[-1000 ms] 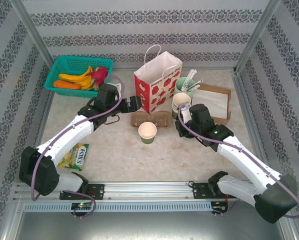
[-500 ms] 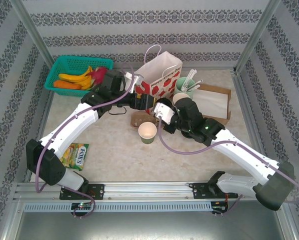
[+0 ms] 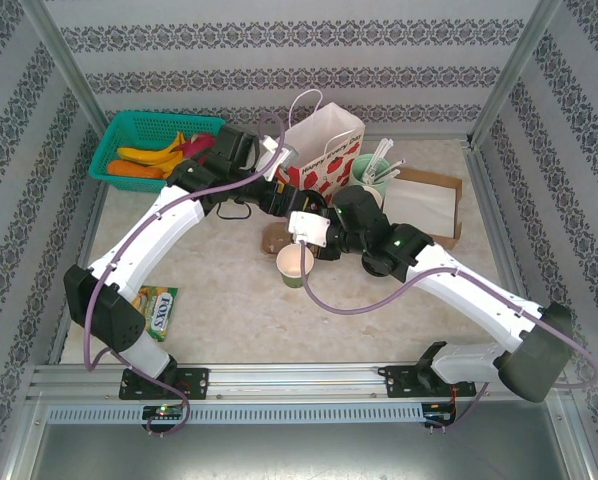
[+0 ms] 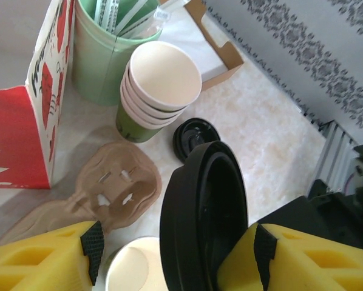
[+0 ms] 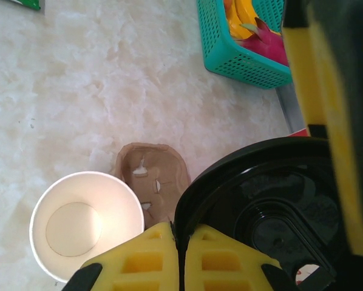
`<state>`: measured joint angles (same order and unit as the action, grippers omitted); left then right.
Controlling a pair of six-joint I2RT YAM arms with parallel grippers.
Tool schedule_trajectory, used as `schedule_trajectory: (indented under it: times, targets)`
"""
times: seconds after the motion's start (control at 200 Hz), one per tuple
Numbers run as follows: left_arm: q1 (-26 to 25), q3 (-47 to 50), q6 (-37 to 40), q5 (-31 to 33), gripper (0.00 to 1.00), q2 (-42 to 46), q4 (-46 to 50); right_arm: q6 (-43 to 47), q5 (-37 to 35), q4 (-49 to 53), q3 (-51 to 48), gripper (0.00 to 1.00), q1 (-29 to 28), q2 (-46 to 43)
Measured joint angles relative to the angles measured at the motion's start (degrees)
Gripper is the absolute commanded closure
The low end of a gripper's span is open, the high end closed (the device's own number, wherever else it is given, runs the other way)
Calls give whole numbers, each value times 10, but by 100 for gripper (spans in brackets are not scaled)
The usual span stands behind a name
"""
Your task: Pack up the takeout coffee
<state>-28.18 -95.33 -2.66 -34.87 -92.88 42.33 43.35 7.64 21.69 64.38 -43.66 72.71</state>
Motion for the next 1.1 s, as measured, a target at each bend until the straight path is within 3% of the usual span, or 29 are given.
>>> schedule_trajectory:
  times: [0.065, 0.155, 0.624, 0.744, 0.909, 1.019, 1.099]
  targets:
    - [0, -13, 12, 7, 39, -10, 15, 6, 4, 4, 5, 96, -2, 2]
    - [0, -31, 24, 14, 53, -23, 29, 16, 7, 12, 11, 97, -7, 5]
    - [-4, -39, 17, 21, 90, -31, 32, 31, 13, 57, 42, 95, -9, 23]
    - [-4, -40, 13, 19, 100, -31, 32, 17, 19, 62, 44, 80, -7, 23]
    - [-6, -38, 2, 38, 100, -30, 15, -62, 25, 37, 46, 59, 13, 6]
    - [-6, -10, -21, 67, 100, -10, -30, -156, 10, -21, 42, 33, 32, -32]
    - [-6, 26, -55, 102, 100, 19, -78, -278, -26, -88, 24, 15, 42, -65]
